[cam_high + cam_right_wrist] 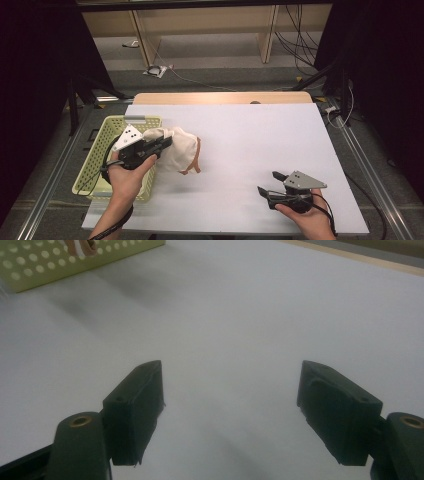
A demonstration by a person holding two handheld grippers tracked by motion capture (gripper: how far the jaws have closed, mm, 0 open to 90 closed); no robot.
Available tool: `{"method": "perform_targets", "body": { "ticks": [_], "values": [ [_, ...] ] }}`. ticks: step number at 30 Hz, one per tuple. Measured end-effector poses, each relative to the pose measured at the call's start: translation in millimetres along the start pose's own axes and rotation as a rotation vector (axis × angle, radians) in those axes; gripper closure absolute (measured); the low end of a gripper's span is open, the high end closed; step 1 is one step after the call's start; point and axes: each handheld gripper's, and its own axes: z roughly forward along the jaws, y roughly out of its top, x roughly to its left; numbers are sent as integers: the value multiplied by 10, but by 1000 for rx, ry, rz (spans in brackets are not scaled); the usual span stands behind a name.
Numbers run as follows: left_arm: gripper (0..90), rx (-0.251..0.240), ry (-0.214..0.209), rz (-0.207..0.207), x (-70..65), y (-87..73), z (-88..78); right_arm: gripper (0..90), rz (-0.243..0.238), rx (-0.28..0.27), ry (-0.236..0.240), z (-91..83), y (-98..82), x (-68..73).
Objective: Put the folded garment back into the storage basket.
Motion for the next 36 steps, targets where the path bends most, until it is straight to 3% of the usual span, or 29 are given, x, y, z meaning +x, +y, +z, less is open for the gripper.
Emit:
{"method": "perform_targets", "body": {
  "ticks": [36],
  "values": [
    [836, -20, 29, -10, 116, 44, -97, 265, -6, -1, -7, 1, -7, -24]
  ]
}}
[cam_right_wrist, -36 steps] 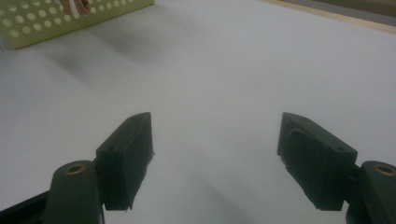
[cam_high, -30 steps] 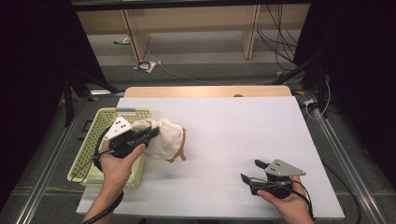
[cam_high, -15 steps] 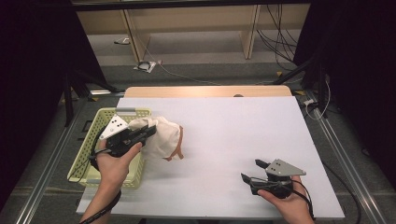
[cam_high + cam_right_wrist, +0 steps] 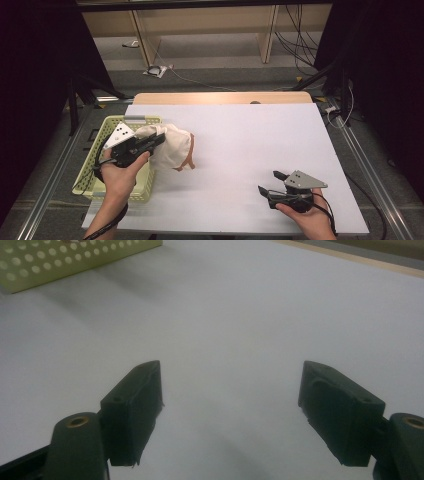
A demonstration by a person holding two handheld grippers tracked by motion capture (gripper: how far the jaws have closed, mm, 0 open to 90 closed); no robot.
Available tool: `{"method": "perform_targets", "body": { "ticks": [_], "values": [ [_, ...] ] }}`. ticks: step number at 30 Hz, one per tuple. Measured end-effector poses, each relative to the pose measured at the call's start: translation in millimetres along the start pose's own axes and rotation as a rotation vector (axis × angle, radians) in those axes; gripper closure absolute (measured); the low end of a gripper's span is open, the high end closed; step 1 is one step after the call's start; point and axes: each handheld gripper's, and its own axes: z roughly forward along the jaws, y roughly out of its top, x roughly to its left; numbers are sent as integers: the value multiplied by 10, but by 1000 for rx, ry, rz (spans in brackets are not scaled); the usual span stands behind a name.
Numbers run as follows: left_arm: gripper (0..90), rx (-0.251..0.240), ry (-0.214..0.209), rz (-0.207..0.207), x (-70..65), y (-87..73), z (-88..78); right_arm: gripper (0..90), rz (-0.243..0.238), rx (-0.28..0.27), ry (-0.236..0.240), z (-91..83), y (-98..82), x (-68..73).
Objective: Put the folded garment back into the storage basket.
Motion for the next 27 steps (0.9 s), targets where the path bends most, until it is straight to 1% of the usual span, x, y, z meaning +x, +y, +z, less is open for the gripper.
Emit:
{"method": "perform_targets", "body": {
  "ticks": [27],
  "values": [
    [836, -28, 20, -14, 95, 51, -90, 264, 6, 0, 2, 10, -3, 7]
  ]
}}
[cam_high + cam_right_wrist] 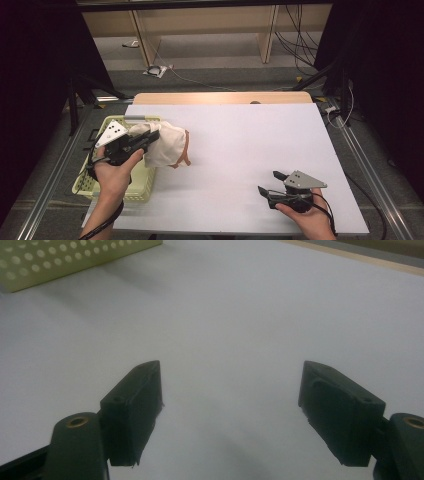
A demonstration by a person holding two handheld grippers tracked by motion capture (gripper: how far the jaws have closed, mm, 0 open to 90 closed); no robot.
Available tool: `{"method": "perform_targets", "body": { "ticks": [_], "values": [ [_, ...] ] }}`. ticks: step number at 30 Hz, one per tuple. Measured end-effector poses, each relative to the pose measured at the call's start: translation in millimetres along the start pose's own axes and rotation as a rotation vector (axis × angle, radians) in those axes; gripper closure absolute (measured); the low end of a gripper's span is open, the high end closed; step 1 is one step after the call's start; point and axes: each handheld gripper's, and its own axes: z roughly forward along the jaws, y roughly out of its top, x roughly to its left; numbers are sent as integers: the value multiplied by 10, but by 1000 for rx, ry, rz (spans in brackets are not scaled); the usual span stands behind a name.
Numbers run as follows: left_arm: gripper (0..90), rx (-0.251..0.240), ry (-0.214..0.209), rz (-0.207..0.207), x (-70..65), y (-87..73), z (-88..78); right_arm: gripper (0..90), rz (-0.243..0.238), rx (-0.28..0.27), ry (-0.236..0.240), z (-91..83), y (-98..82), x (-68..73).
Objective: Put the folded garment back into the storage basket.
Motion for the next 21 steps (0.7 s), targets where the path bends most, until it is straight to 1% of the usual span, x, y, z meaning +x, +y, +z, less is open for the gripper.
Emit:
{"method": "perform_targets", "body": {
  "ticks": [21],
  "values": [
    [836, -7, 15, -17, 88, 21, -54, 264, 2, 0, 0, 4, 1, 2]
  ]
}}
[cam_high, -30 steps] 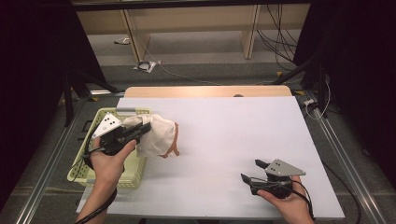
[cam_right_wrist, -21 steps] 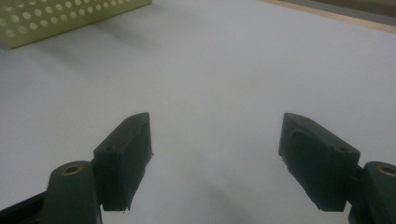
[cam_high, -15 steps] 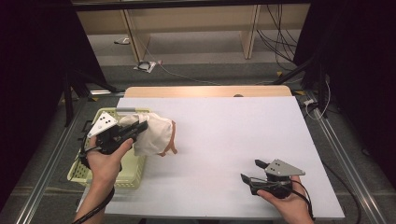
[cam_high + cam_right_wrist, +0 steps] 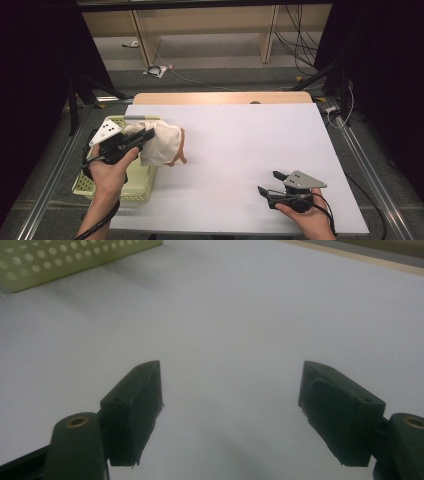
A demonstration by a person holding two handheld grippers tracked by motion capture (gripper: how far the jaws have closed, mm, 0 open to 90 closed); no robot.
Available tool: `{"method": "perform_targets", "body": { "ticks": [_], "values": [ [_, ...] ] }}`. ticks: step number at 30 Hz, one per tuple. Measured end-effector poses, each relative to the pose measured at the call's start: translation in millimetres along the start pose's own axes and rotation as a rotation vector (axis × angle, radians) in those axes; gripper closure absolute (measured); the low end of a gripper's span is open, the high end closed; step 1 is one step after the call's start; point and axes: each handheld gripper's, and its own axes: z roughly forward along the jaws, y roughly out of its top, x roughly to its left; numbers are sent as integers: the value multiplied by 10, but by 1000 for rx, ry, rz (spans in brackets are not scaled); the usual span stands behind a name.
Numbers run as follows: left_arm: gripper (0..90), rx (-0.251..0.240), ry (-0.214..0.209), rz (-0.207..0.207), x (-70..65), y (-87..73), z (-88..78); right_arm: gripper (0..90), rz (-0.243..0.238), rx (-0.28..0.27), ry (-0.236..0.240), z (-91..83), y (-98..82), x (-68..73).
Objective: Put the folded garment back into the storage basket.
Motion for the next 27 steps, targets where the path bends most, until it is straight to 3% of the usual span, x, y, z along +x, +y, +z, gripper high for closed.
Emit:
{"method": "perform_targets", "body": {
  "ticks": [27],
  "values": [
    [836, -10, 26, -14, 107, 16, -69, 264, -6, 3, -1, -10, -1, -7]
  ]
}}
